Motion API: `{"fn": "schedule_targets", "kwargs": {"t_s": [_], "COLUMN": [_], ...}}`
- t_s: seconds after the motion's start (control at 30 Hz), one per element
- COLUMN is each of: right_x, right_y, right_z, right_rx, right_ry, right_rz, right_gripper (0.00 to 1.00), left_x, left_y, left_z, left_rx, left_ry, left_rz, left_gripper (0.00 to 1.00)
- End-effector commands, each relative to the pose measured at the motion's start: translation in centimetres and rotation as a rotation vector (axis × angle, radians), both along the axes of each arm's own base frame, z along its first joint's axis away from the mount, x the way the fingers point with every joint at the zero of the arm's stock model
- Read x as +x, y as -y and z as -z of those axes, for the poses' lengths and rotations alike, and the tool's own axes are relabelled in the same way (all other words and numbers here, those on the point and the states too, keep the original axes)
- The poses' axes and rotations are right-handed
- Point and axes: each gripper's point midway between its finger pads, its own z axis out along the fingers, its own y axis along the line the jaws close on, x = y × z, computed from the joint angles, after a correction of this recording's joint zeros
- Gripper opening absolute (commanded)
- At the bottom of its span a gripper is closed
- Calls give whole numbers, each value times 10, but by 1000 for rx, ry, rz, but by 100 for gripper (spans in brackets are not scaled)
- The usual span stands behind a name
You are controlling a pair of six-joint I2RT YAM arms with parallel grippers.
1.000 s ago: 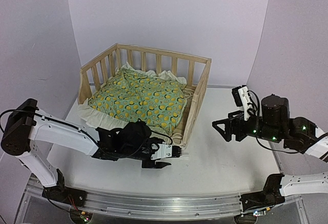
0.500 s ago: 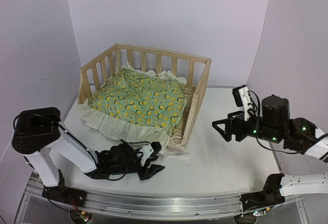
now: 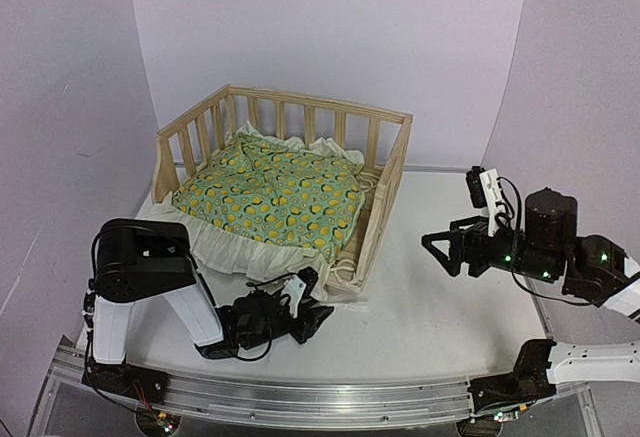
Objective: Set up the pet bed
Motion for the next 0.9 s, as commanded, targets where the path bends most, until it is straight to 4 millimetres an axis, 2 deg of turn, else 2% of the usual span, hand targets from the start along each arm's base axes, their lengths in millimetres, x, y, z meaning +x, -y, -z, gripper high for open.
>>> {"fn": "schedule_targets", "kwargs": {"t_s": [0.0,0.1,0.23,0.33,0.4,0.47,0.57,0.63,0.73,0.87], "right_x": [0,-1,-3,-1,0,-1,2,5,13,31], "right_y": [-2,-1,-1,-1,-2,-5,-6,-10,-18,-22], "right_z": [-15,-16,-19,-18,-16,-11,-3,1,0,-4], "right_rx": [62,66,76,70,63,51,42,33,25,61], "right_ry": [23,24,22,25,21,12,6,9,11,-3], "right_rz": [-3,-4,-10,-4,-5,-15,-7,-9,-10,-17], "right_gripper": [89,89,88,88,89,90,91,89,85,83], "left_x": [15,14,7,2,-10,-26,-50,-57,-52,-25], "left_y": [10,14,15,15,16,17,20,24,33,34], "left_z": [-31,-30,-27,-34,-53,-81,-127,-149,-171,-200], "left_rx": [-119,-114,-111,-123,-173,-238,-331,-352,-356,-434], "left_ry": [91,105,90,87,69,39,-14,-45,-104,-189], "left_rz": [-59,-41,-3,26,92,172,308,350,350,303], "left_gripper": [41,29,24,7,3,1,1,3,4,4]}}
